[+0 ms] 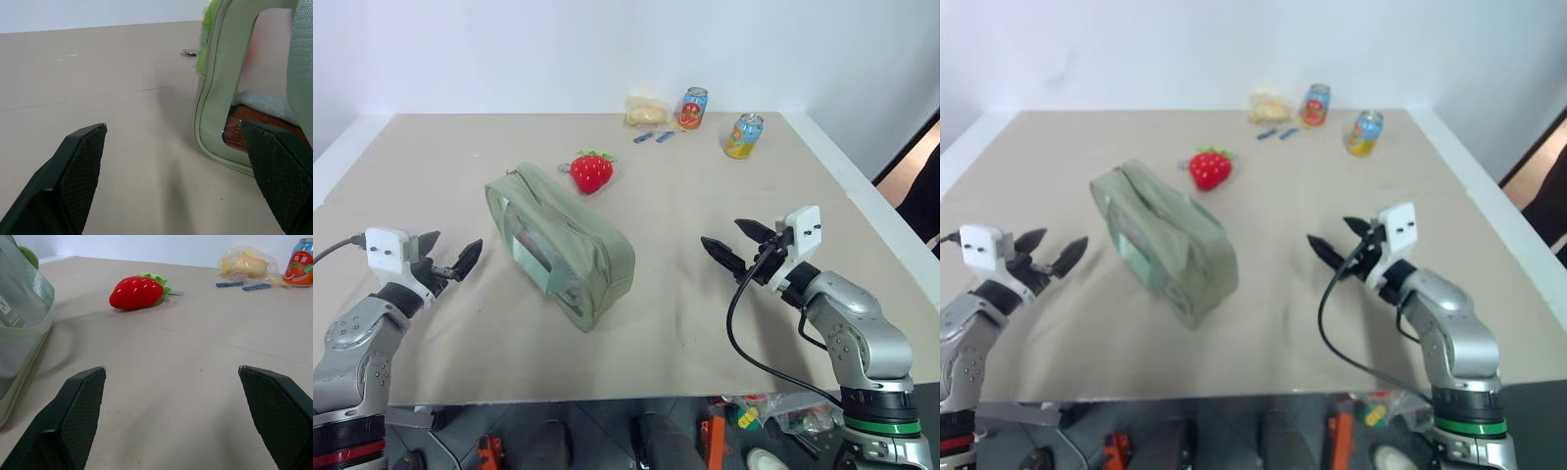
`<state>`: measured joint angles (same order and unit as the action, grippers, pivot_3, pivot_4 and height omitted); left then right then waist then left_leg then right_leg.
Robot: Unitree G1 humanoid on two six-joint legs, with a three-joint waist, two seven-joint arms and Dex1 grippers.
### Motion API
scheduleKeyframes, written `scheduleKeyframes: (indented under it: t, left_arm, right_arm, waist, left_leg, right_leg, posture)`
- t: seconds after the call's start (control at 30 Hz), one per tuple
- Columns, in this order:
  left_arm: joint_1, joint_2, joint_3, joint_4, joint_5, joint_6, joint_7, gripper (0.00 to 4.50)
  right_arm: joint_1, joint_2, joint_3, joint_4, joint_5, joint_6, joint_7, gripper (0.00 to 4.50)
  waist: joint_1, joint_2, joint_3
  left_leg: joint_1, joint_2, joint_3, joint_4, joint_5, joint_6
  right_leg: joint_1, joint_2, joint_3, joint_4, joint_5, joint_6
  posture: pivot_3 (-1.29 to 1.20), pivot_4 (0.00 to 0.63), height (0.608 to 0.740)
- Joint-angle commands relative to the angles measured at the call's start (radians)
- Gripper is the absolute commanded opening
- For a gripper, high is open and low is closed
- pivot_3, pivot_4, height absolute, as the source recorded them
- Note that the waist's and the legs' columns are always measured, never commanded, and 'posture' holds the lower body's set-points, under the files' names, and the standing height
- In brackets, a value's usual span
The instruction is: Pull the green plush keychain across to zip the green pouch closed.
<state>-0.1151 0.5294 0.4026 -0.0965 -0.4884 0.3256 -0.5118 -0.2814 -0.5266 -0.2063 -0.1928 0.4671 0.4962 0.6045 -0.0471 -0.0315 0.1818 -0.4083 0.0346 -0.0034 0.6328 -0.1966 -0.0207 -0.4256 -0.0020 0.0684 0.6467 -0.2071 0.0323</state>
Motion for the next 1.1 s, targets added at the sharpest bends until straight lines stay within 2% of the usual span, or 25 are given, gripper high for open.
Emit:
scheduleKeyframes:
  t: [0.03, 0.43, 0.6, 0.73, 0.87, 1.0, 1.1]
  left_arm:
    - [-0.002, 0.013, 0.015, -0.036, -0.004, -0.006, 0.0, 4.47]
    - [-0.008, 0.028, 0.024, -0.098, -0.086, 0.013, -0.071, 4.47]
    - [-0.025, 0.137, 0.086, -0.198, -0.302, 0.136, -0.216, 4.47]
    - [-0.015, 0.288, 0.099, -0.372, -0.509, 0.285, -0.327, 4.47]
    - [0.058, 0.376, 0.137, -0.472, -0.629, 0.373, -0.375, 4.47]
    - [0.138, 0.4, 0.137, -0.538, -0.643, 0.387, -0.409, 4.47]
    - [0.149, 0.401, 0.117, -0.532, -0.614, 0.373, -0.432, 4.47]
  right_arm:
    - [-0.024, -0.007, -0.017, 0.009, -0.002, -0.044, 0.013, 4.5]
    - [-0.02, -0.006, -0.01, 0.049, -0.005, -0.099, 0.053, 4.5]
    - [-0.033, -0.011, -0.014, 0.042, 0.007, -0.08, 0.056, 4.5]
    - [-0.078, -0.017, -0.016, 0.013, 0.054, -0.003, 0.047, 4.5]
    - [-0.159, -0.032, 0.011, -0.046, 0.113, 0.083, 0.07, 4.5]
    - [-0.279, -0.016, 0.09, -0.189, 0.28, 0.303, 0.062, 4.5]
    - [-0.307, 0.001, 0.188, -0.279, 0.319, 0.386, 0.06, 4.5]
  waist:
    - [0.0, 0.0, 0.0]
    - [0.0, 0.0, 0.0]
    - [0.0, -0.002, 0.001]
    - [-0.001, -0.002, 0.001]
    - [-0.005, -0.001, 0.002]
    - [-0.008, 0.0, 0.002]
    - [-0.004, -0.002, 0.002]
  left_leg:
    - [0.0, 0.0, 0.0, 0.0, 0.0, 0.0]
    - [0.0, 0.0, 0.0, 0.0, 0.0, 0.0]
    - [0.0, 0.001, 0.0, 0.0, 0.0, 0.0]
    - [-0.001, 0.001, 0.001, 0.0, 0.0, 0.0]
    - [0.0, 0.002, 0.003, 0.0, -0.001, 0.0]
    - [-0.001, 0.005, 0.004, -0.002, -0.001, 0.0]
    - [-0.002, 0.01, 0.003, -0.003, -0.002, 0.0]
  right_leg:
    - [0.0, 0.0, 0.0, 0.0, 0.0, 0.0]
    - [0.0, 0.0, 0.0, 0.0, 0.0, 0.0]
    - [-0.001, 0.001, 0.0, 0.0, 0.0, 0.0]
    - [-0.001, 0.0, 0.0, 0.0, 0.0, -0.001]
    - [-0.002, 0.0, 0.002, 0.0, 0.0, -0.001]
    - [-0.007, 0.003, 0.003, 0.0, -0.001, -0.002]
    - [-0.008, 0.01, 0.002, 0.001, -0.002, -0.005]
  posture:
    - [0.0, 0.15, 0.74]
    - [0.0, 0.15, 0.74]
    - [0.0, 0.15, 0.74]
    - [0.0, 0.15, 0.74]
    - [0.0, 0.15, 0.74]
    - [0.0, 0.15, 0.74]
    - [0.0, 0.15, 0.74]
